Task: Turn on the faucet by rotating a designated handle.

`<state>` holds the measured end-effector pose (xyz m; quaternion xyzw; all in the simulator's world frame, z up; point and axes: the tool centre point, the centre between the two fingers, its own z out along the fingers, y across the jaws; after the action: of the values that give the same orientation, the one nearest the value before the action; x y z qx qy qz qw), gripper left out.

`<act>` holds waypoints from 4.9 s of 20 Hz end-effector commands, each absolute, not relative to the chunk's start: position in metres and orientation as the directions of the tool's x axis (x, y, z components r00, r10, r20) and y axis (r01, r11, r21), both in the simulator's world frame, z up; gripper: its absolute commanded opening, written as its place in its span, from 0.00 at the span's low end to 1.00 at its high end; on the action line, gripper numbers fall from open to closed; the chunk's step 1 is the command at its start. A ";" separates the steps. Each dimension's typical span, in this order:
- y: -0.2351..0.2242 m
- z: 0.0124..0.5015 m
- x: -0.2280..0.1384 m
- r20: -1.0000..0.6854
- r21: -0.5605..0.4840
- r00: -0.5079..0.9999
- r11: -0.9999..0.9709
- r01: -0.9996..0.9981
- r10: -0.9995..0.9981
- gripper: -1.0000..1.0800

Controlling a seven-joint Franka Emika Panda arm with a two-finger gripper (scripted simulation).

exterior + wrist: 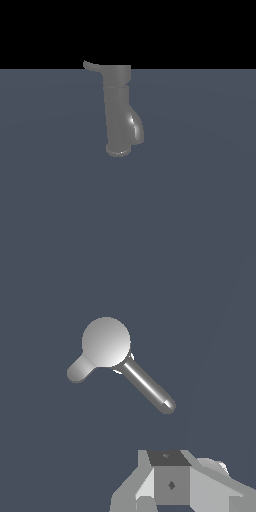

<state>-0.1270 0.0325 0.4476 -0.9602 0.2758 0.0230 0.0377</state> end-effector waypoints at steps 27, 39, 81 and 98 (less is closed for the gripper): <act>0.092 0.336 0.007 -0.025 -0.001 0.365 -0.365 -0.931 -0.931 0.00; 0.109 0.301 0.032 -0.002 0.000 0.226 -0.226 -0.974 -0.974 0.00; 0.092 0.297 -0.053 0.000 -0.003 0.216 -0.216 -0.976 -0.976 0.00; 0.044 0.297 -0.080 -0.001 -0.001 0.227 -0.227 -0.974 -0.974 0.00</act>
<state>-0.0826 0.0800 0.2971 -0.7994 0.6008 0.0007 0.0006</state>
